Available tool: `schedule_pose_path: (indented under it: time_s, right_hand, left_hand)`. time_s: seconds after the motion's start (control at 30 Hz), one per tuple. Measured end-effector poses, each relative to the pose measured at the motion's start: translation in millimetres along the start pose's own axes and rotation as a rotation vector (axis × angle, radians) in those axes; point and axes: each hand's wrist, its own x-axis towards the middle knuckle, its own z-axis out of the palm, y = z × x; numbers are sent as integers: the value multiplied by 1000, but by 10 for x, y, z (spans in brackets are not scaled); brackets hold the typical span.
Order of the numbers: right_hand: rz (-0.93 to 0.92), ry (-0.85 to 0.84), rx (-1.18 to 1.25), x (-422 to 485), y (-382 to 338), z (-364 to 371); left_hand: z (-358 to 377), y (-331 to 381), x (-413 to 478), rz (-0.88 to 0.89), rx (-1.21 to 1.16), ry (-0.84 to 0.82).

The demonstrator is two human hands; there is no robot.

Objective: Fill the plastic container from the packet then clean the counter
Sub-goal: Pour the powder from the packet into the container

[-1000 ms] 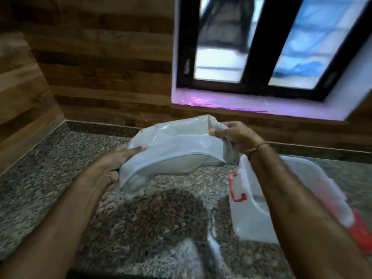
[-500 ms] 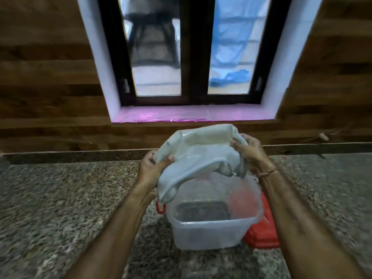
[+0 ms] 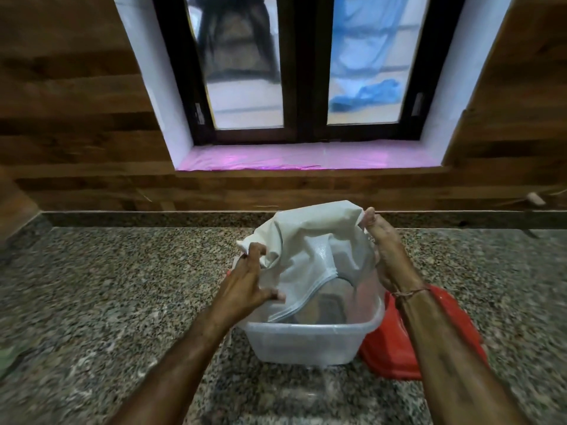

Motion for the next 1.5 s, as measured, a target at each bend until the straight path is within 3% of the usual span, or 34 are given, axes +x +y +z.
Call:
schedule_pose_path:
  time_s: [0.07,0.23,0.37,0.5,0.77,1.03,1.3,1.5]
  right_hand:
    - [17,22,12,-18,-18,-11]
    - [38,12,45,-32,-49,-40]
    - [40,12,72,-35,-59,-50]
    - [67,-11,144,-22,-63,-93]
    - [89,50,92,55,-56,-145]
    - [-29,53,-200,90,-62,-237]
    - [-224,-69,-448,104,-321,-387]
    - [-290,-108,-617,104,-438,-456]
  left_hand:
    - [28,34,-21,33,100,7]
    - [-23,72,56,-175,-554,250]
    - [4,132,44,-234,-661,400]
    - [-29,128,105,-333,-922,394]
    - [-108,191,85,-450,-1185,450]
    - [-143,159,-25,-432,-1215,496]
    - [-321,288,-105,-289,-1103,566]
    - [-411,302,-103,-277,-1103,589]
